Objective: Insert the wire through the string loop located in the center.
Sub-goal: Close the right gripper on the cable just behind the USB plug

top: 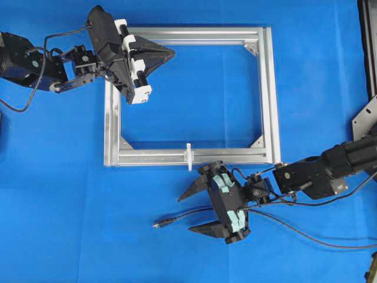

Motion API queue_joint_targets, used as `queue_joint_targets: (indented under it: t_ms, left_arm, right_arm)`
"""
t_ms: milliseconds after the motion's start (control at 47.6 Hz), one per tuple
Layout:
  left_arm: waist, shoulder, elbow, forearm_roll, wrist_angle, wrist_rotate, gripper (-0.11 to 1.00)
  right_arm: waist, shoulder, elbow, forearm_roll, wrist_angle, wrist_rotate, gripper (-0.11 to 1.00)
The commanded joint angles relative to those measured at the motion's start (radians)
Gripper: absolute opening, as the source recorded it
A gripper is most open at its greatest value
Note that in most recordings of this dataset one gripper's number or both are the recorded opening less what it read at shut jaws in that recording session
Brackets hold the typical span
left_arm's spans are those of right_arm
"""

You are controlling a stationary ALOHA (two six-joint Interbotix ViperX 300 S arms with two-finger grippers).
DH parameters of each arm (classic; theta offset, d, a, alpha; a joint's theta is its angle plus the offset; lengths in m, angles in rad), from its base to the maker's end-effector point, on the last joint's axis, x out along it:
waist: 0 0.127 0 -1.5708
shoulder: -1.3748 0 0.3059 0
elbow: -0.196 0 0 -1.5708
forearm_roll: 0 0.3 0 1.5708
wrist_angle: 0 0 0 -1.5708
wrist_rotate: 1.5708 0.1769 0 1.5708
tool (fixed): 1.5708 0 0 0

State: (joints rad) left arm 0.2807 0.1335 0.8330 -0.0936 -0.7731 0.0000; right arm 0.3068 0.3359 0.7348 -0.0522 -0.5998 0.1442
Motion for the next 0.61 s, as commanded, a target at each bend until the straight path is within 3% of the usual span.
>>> queue_joint_targets:
  t_ms: [0,168,273,588]
  left_arm:
    - [0.000,-0.028,-0.008,0.003,-0.005,0.000,0.00]
    - [0.000,-0.028,-0.008,0.003,-0.003,0.000,0.00]
    - [0.000,-0.028,-0.008,0.003,-0.003,0.000,0.00]
    - [0.000,-0.028,-0.009,0.003,-0.005,0.000,0.00]
  right_arm:
    - [0.002,-0.015,-0.014,0.002,0.014,0.002,0.62]
    - [0.002,-0.015,-0.017,0.003,0.043,0.000,0.17]
    - [0.002,-0.015,-0.015,0.002,0.040,0.000,0.00]
    - [0.002,-0.015,-0.017,0.002,0.038,0.000,-0.02]
